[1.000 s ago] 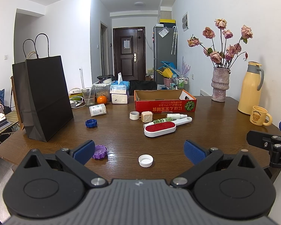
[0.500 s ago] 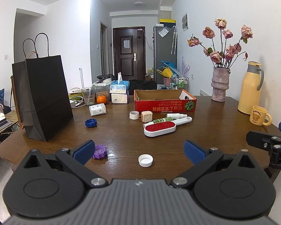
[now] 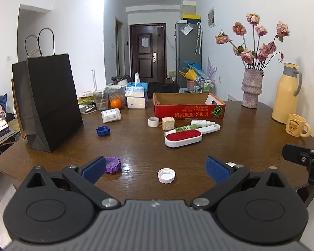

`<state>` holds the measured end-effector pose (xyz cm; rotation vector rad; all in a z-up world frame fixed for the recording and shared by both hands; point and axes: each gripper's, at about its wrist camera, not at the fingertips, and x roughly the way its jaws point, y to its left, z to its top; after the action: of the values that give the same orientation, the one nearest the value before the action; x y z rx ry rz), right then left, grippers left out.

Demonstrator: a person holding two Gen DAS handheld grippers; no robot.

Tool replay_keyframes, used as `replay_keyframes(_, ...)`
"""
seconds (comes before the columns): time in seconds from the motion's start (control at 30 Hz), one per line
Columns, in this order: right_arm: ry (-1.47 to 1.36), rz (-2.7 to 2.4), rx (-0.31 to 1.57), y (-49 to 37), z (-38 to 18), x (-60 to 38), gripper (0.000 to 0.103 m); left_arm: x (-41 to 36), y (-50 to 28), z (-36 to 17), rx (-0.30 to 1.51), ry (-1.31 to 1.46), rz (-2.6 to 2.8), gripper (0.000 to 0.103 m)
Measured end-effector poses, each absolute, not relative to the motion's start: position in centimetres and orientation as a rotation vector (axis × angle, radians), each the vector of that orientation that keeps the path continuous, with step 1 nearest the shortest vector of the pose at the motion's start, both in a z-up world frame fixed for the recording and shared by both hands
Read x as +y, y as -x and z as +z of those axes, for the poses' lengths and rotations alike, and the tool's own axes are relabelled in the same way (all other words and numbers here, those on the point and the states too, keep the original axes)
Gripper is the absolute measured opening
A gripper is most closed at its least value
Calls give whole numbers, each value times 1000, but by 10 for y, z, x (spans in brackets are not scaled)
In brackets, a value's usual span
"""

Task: Organize rigid objects
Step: 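Move the left tool toward the white bottle cap and close on it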

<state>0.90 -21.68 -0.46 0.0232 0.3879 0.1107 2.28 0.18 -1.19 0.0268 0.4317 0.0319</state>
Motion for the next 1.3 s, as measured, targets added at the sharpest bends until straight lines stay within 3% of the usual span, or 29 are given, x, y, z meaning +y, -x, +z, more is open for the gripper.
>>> replay_keyframes(0.53, -46, 121, 445, -51, -24, -230, 103, -2, -70, -28, 461, -40, 65, 103)
replay_keyframes(1.3, -29, 133, 608, -138, -66, -223, 103, -1, -155, -76, 651, -32, 55, 103)
